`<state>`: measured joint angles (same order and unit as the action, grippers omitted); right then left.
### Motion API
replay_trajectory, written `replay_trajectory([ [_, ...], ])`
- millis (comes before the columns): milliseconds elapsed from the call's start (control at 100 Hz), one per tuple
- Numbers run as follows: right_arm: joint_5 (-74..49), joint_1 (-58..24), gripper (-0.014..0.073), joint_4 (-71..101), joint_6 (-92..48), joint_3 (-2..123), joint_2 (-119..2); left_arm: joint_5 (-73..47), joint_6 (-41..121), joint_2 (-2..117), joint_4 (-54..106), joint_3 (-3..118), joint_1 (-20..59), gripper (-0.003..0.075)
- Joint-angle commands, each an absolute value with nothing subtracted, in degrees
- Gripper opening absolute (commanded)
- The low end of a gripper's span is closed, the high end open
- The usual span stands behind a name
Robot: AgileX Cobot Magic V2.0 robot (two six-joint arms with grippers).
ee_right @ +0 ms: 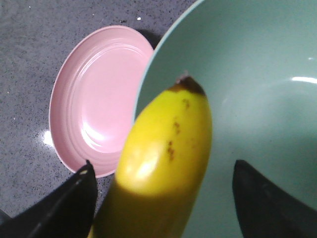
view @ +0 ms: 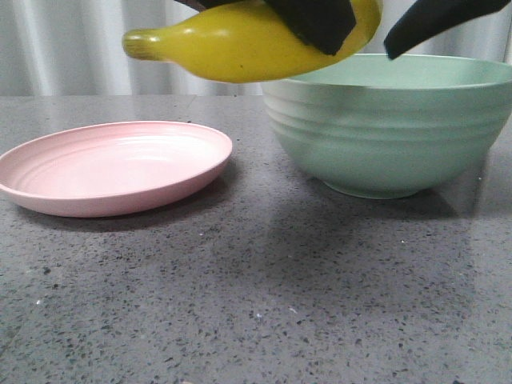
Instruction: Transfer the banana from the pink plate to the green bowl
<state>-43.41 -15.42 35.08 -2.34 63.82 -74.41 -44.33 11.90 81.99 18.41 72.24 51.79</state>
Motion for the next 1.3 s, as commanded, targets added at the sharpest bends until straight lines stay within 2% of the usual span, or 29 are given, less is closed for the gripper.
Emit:
replay_trajectory([
  [0,-40.4,-15.4,0.0479,38.6,-2.8,65.8,-74.2,-40.9,12.1,80.2,20.2,74.3,52.2,0.0260],
  [130,-39.9,-15.4,0.0407,39.8,-2.8,65.8,-74.3,-40.4,12.1,80.2,20.2,74.3,52.2,0.0260],
  [320,-39.8,-15.4,0.0180,40.1,-2.8,65.8,-74.3,-40.3,12.2,80.2,20.2,74.3,52.2,0.0272],
  [460,-39.8,-15.4,0.0102,40.4,-2.8,65.8,-74.3,-40.3,12.2,80.2,20.2,74.3,52.2,0.0392],
  [520,-39.8,-15.4,0.0092,40.7,-2.8,65.8,-74.3,-40.4,12.2,80.2,20.1,74.5,52.2,0.0447],
  [580,-39.8,-15.4,0.0092,41.3,-2.8,65.8,-74.3,-40.9,12.2,80.1,19.6,75.1,52.2,0.0460],
  [850,-37.7,-11.0,0.0092,40.1,-4.6,70.4,-74.1,-43.7,12.2,79.2,18.8,80.3,52.2,0.0460],
  [1030,-29.4,-7.5,0.0092,32.4,-4.9,71.2,-74.4,-43.5,12.2,78.7,18.7,81.0,52.2,0.0460],
  [1290,-26.8,-7.2,0.0101,24.1,-4.9,71.2,-78.6,-43.4,12.2,78.7,18.7,81.0,52.2,0.0459],
])
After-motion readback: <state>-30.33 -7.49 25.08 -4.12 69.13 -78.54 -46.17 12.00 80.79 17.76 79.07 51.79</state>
